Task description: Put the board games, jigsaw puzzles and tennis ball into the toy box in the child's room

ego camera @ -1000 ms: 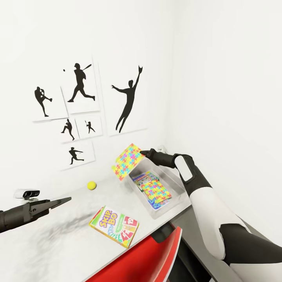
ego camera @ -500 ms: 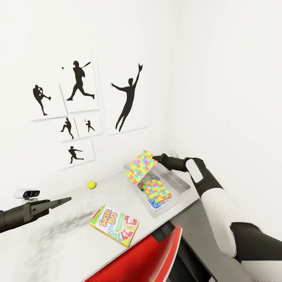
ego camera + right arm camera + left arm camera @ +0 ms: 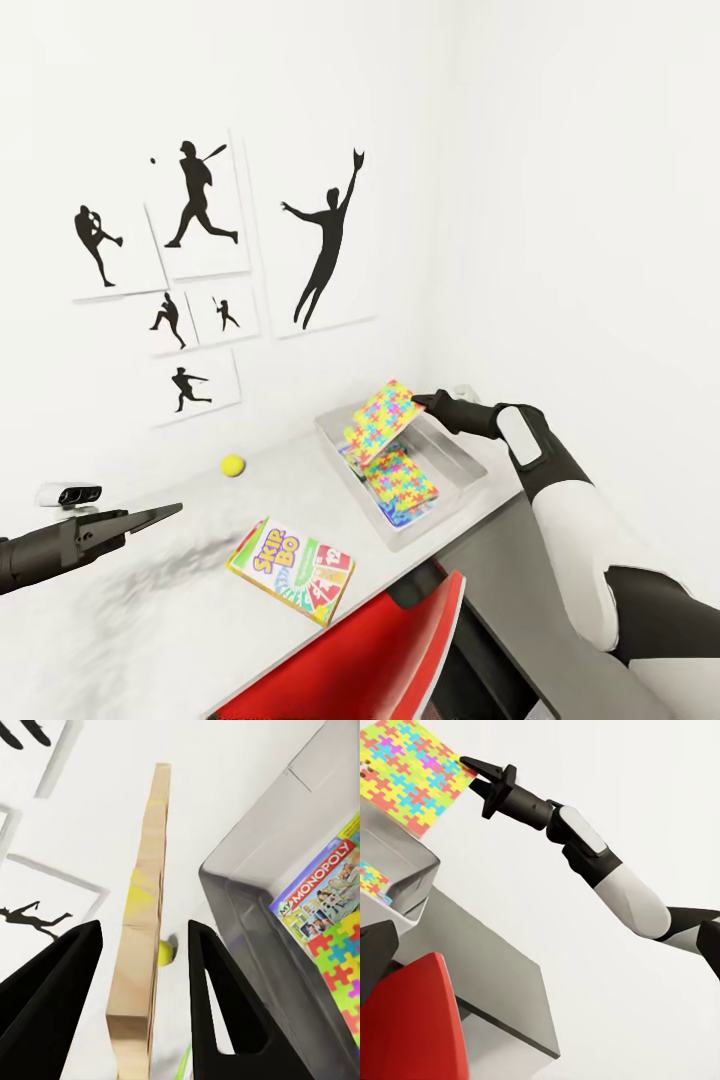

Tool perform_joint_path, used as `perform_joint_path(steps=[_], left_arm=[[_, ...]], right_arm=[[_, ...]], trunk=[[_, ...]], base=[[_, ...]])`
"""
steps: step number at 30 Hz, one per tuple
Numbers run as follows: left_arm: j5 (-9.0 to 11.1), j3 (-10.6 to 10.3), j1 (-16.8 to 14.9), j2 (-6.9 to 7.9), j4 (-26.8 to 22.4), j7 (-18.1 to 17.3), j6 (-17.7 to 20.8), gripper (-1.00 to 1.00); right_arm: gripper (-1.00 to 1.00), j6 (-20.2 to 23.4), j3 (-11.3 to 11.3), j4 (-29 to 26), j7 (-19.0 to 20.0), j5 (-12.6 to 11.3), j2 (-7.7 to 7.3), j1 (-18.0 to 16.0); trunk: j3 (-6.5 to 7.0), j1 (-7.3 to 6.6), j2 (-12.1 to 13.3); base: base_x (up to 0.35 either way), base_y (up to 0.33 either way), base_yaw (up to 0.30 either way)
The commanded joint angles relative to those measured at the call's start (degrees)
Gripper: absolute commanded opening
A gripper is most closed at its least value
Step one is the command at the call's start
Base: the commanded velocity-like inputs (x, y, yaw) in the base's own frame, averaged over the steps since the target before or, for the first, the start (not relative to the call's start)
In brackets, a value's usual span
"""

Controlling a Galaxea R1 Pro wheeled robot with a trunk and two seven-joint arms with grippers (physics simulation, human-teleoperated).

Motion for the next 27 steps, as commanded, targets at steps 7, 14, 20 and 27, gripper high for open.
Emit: perform_joint_path(steps=[7, 14, 20, 27], left_arm=[[-0.1, 0.0, 0.0, 0.04, 0.0, -0.2, 0.6, 1.00], [0.0, 0.0, 0.0, 0.04, 0.0, -0.2, 0.6, 1.00], [-0.1, 0.0, 0.0, 0.05, 0.0, -0.2, 0.6, 1.00], [-0.1, 0.0, 0.0, 0.05, 0.0, -0.2, 0.6, 1.00]], right_arm=[[-1.00, -0.2, -0.3, 0.0, 0.2, 0.3, -0.07, -0.1], [-1.00, -0.7, -0.3, 0.0, 0.1, 0.9, -0.04, -0.1], [-1.00, -0.8, -0.3, -0.1, 0.1, 1.0, -0.24, -0.2], [-1.00, -1.7, -0.2, 0.0, -0.1, 1.2, -1.15, -0.2]], trunk=[[-0.79, 0.03, -0.1], [-1.45, 0.03, -0.1], [-2.01, 0.03, -0.1], [-2.67, 0.03, -0.1]], base=[[0.000, 0.000, 0.000], [0.000, 0.000, 0.000], [0.000, 0.000, 0.000], [0.000, 0.000, 0.000]])
